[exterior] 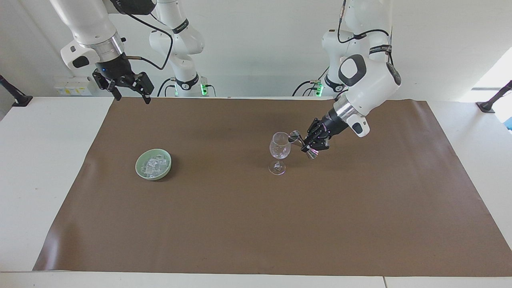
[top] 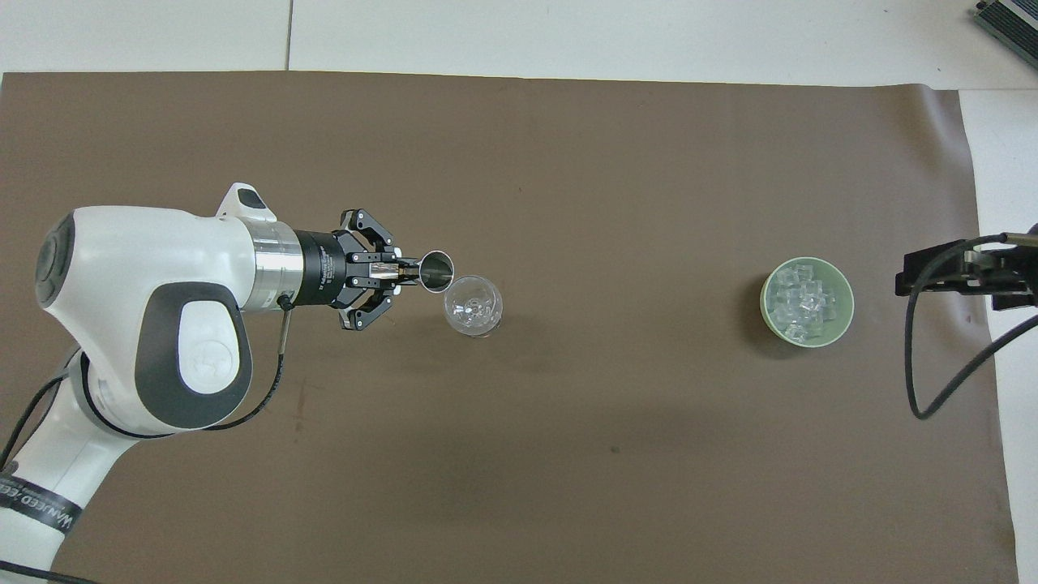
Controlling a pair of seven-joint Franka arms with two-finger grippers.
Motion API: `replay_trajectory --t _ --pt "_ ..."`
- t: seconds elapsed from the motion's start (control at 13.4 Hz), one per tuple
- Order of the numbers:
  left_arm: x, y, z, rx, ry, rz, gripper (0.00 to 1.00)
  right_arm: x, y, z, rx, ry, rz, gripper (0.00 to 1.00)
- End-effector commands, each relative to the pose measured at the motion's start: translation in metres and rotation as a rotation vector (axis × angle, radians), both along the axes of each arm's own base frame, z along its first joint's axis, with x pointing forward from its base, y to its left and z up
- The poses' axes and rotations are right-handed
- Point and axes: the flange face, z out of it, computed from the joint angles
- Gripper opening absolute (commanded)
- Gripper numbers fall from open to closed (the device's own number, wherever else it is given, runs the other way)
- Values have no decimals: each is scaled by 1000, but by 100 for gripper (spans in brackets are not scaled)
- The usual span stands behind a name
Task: Pour wine and add ice with both arms
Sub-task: 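Tilt the silver cup over the clear glass with the left gripper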
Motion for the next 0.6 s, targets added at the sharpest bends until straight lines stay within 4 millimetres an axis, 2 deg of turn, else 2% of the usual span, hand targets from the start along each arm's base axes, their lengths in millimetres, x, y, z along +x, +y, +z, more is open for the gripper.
replay_trajectory --t 0.0,0.37,0.52 --pt "-12 -16 8 94 -44 -72 0 -6 -1 0 0 10 21 100" --pt "-24 -31 22 174 -107 -154 0 -6 0 0 0 9 22 100" --pt "-24 -31 22 196 -121 -165 0 -6 0 0 0 10 22 100"
